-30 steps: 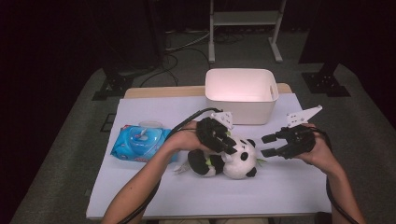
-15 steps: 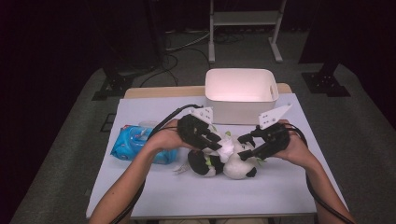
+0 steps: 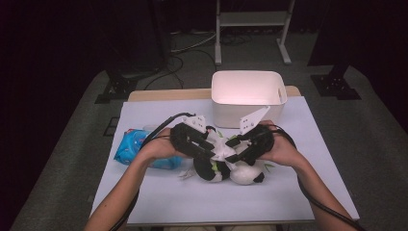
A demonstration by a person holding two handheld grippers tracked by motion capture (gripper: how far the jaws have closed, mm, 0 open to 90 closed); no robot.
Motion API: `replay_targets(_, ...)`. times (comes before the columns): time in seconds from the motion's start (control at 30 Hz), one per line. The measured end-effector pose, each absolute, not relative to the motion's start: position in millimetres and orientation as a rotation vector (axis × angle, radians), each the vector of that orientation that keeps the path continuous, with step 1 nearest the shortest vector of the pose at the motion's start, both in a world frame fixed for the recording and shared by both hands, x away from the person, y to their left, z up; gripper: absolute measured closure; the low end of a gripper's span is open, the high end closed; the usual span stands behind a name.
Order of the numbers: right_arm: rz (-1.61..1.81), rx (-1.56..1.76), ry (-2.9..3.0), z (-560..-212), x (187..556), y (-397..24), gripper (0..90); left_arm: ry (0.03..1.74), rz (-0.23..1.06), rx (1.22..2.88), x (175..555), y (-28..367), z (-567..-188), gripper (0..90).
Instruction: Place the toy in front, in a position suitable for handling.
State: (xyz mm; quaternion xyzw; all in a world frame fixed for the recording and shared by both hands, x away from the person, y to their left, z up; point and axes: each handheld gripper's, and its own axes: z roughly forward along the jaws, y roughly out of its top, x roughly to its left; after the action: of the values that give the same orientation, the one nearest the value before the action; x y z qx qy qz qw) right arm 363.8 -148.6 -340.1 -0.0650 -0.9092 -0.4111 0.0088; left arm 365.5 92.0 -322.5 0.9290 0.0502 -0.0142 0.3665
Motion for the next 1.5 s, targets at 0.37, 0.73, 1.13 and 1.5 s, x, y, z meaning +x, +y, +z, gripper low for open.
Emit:
replay_targets(0.37, -1.229, -0.305, -2.836, -352, 369, -138, 76.8, 0.145, -0.038, 2.388, 368, 97, -327, 69.0)
replay_targets(0.73, -1.208, -0.334, -2.83, -342, 363, -171, 82.5, 0.18, -0.044, 2.389, 371, 102, -331, 67.6)
replay_targets(1.13, -1.152, -0.506, -2.852, -338, 359, -233, 82.3, 0.178, -0.047, 2.396, 372, 103, -332, 66.2)
replay_targets(1.5, -1.133, -0.527, -2.897, -339, 362, -233, 73.8, 0.177, -0.049, 2.404, 371, 102, -333, 65.7)
